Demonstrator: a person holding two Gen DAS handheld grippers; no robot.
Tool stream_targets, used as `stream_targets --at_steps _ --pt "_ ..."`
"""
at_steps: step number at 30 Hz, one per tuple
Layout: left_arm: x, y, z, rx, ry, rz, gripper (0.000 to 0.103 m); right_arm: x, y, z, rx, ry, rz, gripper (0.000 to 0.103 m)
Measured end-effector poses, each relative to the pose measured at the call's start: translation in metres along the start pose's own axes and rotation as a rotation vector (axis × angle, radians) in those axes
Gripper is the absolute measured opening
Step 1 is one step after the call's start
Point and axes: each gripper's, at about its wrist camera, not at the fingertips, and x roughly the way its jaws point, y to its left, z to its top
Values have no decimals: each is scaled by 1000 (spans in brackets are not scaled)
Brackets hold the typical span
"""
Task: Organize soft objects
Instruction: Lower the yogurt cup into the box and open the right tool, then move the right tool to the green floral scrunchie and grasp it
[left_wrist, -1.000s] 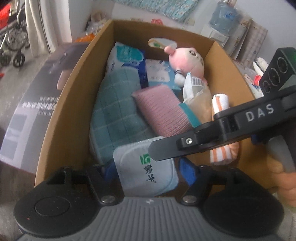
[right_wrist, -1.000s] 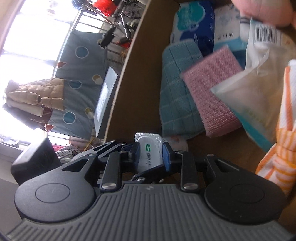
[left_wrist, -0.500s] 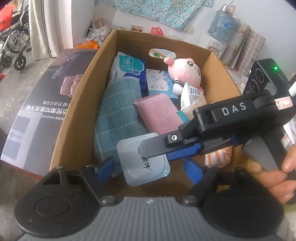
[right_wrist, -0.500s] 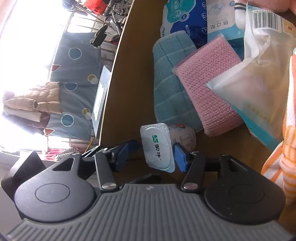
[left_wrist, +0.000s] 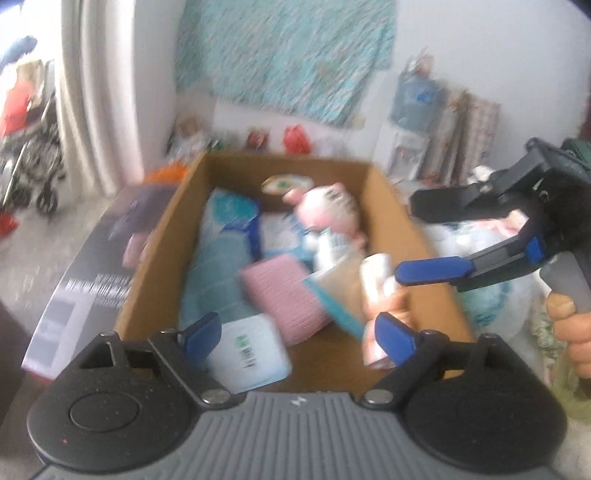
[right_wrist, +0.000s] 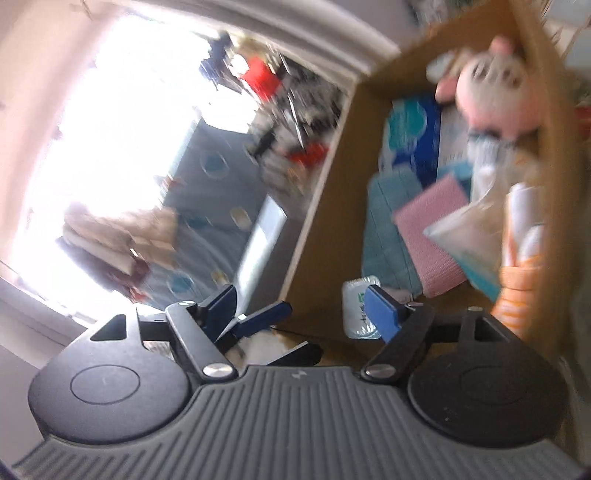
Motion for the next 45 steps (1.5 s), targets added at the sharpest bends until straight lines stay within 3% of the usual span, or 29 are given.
stream_targets --at_steps 4,8,13,16,19,23,31,38,45 --pt "-10 -47 -5 89 -82 -75 93 -68 -14 -27 2 -156 31 81" --pt "-12 -106 -12 204 -135 -187 94 -139 -32 -62 7 -333 -36 81" --pt "1 -182 -25 307 -130 -343 94 -229 -53 -113 27 -582 -193 82" --pt "16 -222 -33 343 -101 -435 94 -268 -66 -139 42 -701 -316 82" --pt "37 -255 -46 371 -87 -480 94 -290 -84 -156 76 -778 -416 82" --pt "73 -289 -62 401 -30 -506 94 -296 -106 -166 99 -805 -487 82" --pt "128 -330 -75 479 14 -450 94 -294 -133 -155 37 -807 -657 80" --pt "163 -347 -68 458 33 -426 92 -294 -143 -132 -6 -783 -636 75" --pt "180 -351 -70 441 55 -450 69 -286 -166 -121 42 -736 -639 57"
